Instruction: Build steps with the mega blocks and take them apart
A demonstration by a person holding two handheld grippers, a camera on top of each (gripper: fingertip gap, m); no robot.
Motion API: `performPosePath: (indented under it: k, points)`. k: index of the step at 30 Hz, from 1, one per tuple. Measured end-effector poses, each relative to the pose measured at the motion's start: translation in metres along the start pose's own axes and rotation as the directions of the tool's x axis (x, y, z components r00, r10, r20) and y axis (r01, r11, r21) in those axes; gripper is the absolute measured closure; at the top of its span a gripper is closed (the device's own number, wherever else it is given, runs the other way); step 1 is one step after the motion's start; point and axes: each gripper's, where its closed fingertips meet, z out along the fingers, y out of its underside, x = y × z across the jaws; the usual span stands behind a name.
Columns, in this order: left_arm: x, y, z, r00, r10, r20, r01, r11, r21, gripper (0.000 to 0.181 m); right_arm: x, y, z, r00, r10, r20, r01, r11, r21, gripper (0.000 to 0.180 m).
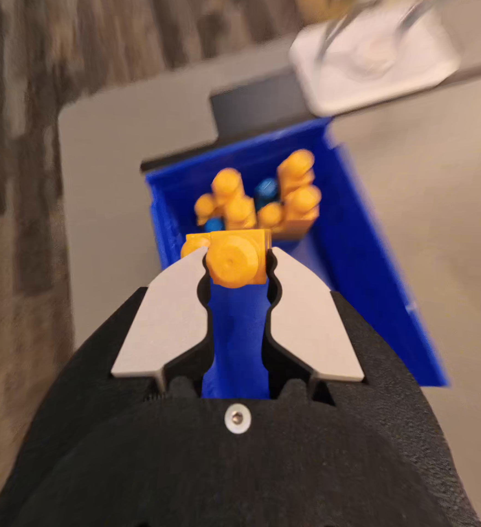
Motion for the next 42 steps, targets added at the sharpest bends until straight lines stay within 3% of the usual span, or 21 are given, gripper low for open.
performPosePath:
  k: [3,6,9,14,18,20,21,24,26,29,31,33,36,39,42]
  points:
    - [0.059,-0.053,-0.049,0.946,0.028,-0.324,0.085,0.941,0.328,0.144,0.008,-0.038,-0.023,0.989,-0.020,-0.147,0.043,0.987,0.154,0.121]
    - [0.123,-0.081,-0.085,0.792,0.161,-0.590,0.167,0.871,0.462,0.144,-0.021,-0.102,-0.065,0.976,-0.051,-0.211,0.140,0.891,0.433,0.121]
    - [0.177,-0.090,-0.097,0.616,0.226,-0.754,0.227,0.866,0.446,0.144,-0.102,-0.159,-0.108,0.951,-0.221,-0.215,0.309,0.669,0.676,0.121]
    - [0.251,-0.092,-0.091,0.395,0.236,-0.888,0.268,0.895,0.357,0.144,-0.250,-0.192,-0.145,0.864,-0.459,-0.205,0.387,0.348,0.854,0.106]
    - [0.285,-0.084,-0.084,0.300,0.226,-0.927,0.240,0.923,0.302,0.144,-0.281,-0.200,-0.176,0.902,-0.357,-0.244,0.330,0.201,0.922,0.106]
    - [0.294,-0.080,-0.079,0.303,0.237,-0.923,0.205,0.930,0.306,0.144,-0.279,-0.200,-0.181,0.925,-0.327,-0.194,0.268,0.197,0.943,0.117]
    - [0.296,-0.081,-0.083,0.280,0.254,-0.926,0.221,0.921,0.320,0.144,-0.285,-0.197,-0.182,0.915,-0.373,-0.153,0.236,0.188,0.953,0.139]
    - [0.294,-0.085,-0.086,0.289,0.333,-0.898,0.218,0.890,0.400,0.141,-0.289,-0.193,-0.180,0.891,-0.452,-0.038,0.152,0.218,0.964,0.142]
    - [0.287,-0.092,-0.089,0.342,0.431,-0.835,0.235,0.821,0.520,0.139,-0.292,-0.191,-0.182,0.847,-0.507,0.161,-0.012,0.284,0.959,0.143]
    - [0.280,-0.092,-0.087,0.408,0.501,-0.764,0.211,0.762,0.612,0.124,-0.296,-0.185,-0.194,0.649,-0.573,0.500,-0.299,0.412,0.861,0.143]
    - [0.285,-0.084,-0.091,0.338,0.508,-0.792,0.191,0.787,0.586,0.116,-0.295,-0.182,-0.198,0.514,-0.587,0.626,-0.398,0.483,0.780,0.143]
    - [0.293,-0.073,-0.086,0.292,0.498,-0.816,0.127,0.826,0.549,0.113,-0.291,-0.182,-0.193,0.458,-0.565,0.686,-0.447,0.521,0.727,0.143]
    - [0.301,-0.060,-0.065,0.320,0.491,-0.810,0.021,0.851,0.524,0.108,-0.286,-0.183,-0.182,0.422,-0.529,0.736,-0.480,0.558,0.677,0.143]
    - [0.306,-0.062,-0.050,0.355,0.474,-0.806,0.022,0.857,0.514,0.112,-0.280,-0.185,-0.182,0.356,-0.508,0.784,-0.549,0.566,0.616,0.143]
    - [0.314,-0.064,-0.047,0.329,0.457,-0.827,0.075,0.860,0.505,0.121,-0.275,-0.187,-0.179,0.346,-0.493,0.798,-0.577,0.559,0.596,0.143]
